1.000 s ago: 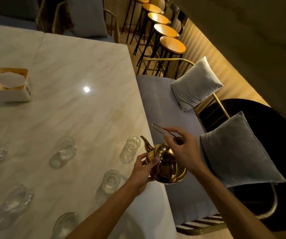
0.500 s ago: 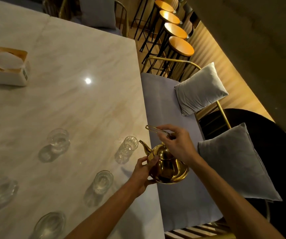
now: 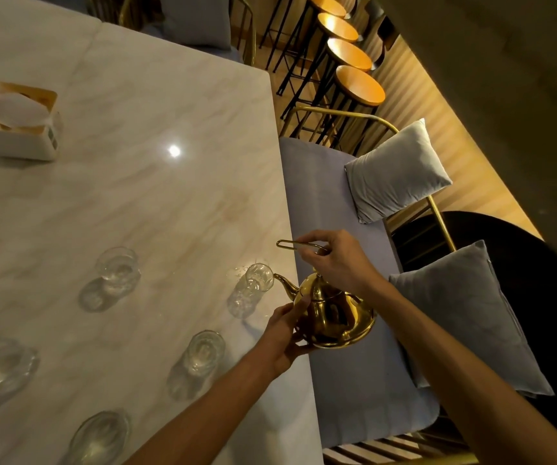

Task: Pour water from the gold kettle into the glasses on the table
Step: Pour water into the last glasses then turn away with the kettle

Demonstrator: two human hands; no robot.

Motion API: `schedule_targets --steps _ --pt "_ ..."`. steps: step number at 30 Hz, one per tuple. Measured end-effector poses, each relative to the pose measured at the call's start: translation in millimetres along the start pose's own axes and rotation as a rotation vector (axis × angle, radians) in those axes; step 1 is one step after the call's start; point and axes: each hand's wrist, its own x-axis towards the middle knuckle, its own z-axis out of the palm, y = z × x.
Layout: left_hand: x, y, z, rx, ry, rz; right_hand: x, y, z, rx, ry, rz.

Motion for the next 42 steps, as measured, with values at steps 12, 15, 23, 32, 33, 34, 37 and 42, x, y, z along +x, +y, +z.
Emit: schedule_targets --steps 12,15,23,32,33,34,37,42 --pt "-2 9 -1 -0.071 -0.056 -0.075 23 -2 10 -0.082 -0.048 0.016" --pt "-2 10 0 -0.092 -0.047 -0.087 27 -2 9 -0.091 -0.055 0.019" --pt "0 15 3 -0.142 -0.039 -0.117 39 -1 11 -0.105 -0.08 0.037" --pt "-1 13 6 -0.289 -0.068 -0.153 49 -9 15 -0.173 -0.123 0.012" --pt "-1 13 6 -0.303 -0.064 -0.16 50 -10 16 -0.174 -0.125 0.011" --pt "0 13 5 -0.312 -0.063 -0.164 50 -12 16 -0.176 -0.127 0.013" --pt "-1 14 5 -0.331 -0.061 -0.171 51 -15 17 -0.187 -0.132 0.009" --pt "-1 16 4 -0.344 -0.058 -0.178 53 -19 19 -0.216 -0.142 -0.007"
